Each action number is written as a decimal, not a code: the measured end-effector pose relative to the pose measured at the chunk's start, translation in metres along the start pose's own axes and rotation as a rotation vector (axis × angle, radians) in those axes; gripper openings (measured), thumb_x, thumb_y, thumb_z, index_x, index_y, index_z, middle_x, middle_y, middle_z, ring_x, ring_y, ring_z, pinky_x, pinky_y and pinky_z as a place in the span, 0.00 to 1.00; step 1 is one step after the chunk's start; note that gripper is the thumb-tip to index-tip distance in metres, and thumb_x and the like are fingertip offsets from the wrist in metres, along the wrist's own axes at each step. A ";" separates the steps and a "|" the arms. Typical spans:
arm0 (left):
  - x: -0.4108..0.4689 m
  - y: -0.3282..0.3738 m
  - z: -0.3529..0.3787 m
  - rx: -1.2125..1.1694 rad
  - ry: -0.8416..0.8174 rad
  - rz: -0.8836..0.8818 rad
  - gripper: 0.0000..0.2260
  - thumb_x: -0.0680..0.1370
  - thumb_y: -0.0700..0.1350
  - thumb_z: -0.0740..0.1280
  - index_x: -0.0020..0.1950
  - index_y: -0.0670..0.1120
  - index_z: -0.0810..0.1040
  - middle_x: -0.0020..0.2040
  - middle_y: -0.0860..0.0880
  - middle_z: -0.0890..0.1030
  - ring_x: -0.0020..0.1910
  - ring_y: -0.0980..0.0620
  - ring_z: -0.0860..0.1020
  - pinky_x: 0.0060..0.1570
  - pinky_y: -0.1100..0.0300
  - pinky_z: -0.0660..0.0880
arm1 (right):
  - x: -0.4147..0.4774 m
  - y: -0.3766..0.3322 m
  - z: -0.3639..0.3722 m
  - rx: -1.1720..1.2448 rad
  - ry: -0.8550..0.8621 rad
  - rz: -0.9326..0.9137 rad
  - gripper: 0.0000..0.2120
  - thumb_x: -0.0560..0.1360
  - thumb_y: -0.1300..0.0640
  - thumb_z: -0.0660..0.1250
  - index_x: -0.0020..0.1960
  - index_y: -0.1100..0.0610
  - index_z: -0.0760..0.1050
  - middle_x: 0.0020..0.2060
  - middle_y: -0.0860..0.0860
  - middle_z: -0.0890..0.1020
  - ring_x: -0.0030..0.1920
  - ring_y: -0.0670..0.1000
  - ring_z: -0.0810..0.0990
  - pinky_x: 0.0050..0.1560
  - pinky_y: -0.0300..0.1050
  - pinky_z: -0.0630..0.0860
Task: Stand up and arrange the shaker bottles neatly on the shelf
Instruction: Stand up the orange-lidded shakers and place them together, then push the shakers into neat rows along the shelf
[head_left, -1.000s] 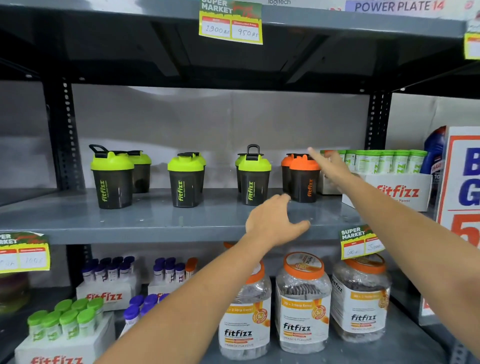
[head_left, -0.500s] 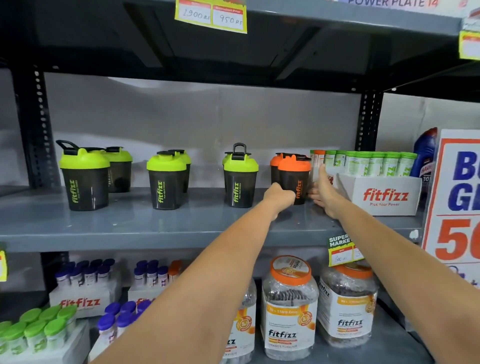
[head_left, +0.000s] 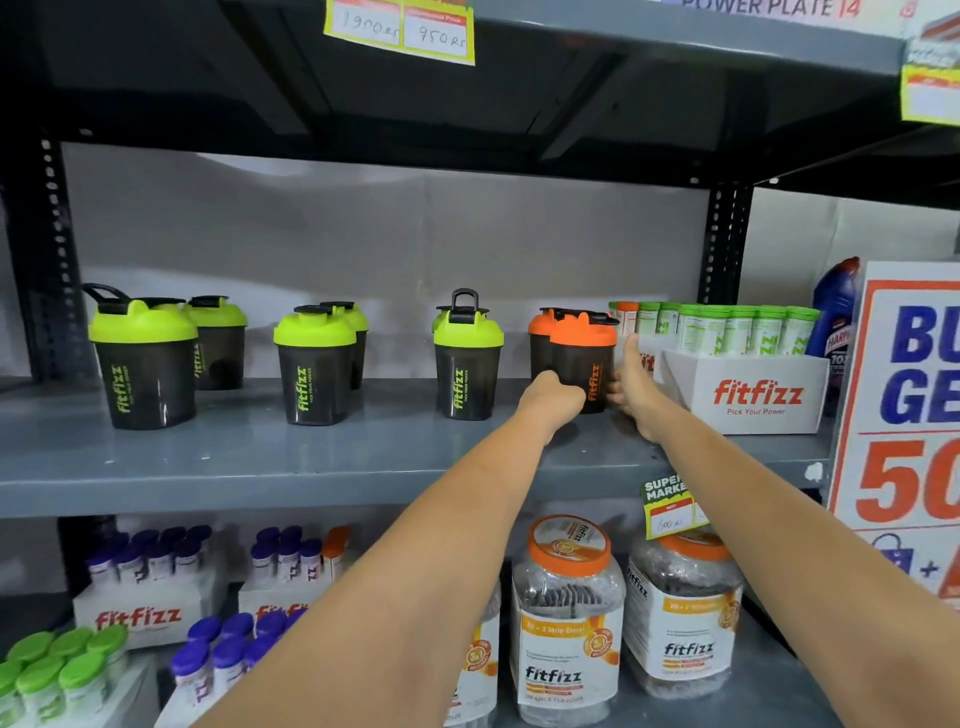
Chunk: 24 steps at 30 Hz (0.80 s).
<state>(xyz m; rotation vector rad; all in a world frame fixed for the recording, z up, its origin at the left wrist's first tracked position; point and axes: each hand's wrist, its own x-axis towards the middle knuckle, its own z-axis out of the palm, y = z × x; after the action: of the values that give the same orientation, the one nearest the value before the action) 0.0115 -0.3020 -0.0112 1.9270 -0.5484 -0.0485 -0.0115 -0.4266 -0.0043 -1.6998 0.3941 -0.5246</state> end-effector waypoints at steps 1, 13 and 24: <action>-0.001 0.000 0.000 0.004 -0.003 0.004 0.15 0.71 0.37 0.61 0.57 0.38 0.74 0.56 0.36 0.77 0.55 0.38 0.75 0.53 0.51 0.73 | 0.000 0.000 0.000 0.006 0.009 0.005 0.43 0.76 0.30 0.36 0.75 0.57 0.64 0.71 0.59 0.71 0.71 0.57 0.70 0.72 0.51 0.64; -0.043 -0.029 -0.097 0.822 0.522 0.295 0.10 0.65 0.45 0.66 0.43 0.46 0.82 0.43 0.44 0.83 0.42 0.40 0.81 0.36 0.59 0.68 | -0.029 -0.003 0.027 -0.596 0.275 -0.767 0.34 0.77 0.35 0.40 0.28 0.55 0.70 0.23 0.51 0.75 0.27 0.49 0.74 0.32 0.43 0.66; -0.028 -0.048 -0.120 0.511 0.327 -0.036 0.20 0.65 0.53 0.72 0.55 0.50 0.78 0.54 0.47 0.82 0.54 0.44 0.79 0.43 0.58 0.70 | -0.036 -0.019 0.119 -0.127 -0.082 -0.070 0.43 0.75 0.29 0.39 0.70 0.58 0.70 0.65 0.61 0.77 0.65 0.60 0.75 0.69 0.59 0.69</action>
<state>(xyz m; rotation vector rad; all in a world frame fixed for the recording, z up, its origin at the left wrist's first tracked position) 0.0370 -0.1721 -0.0090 2.3760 -0.3215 0.4141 0.0223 -0.3056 -0.0078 -1.8565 0.3151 -0.4883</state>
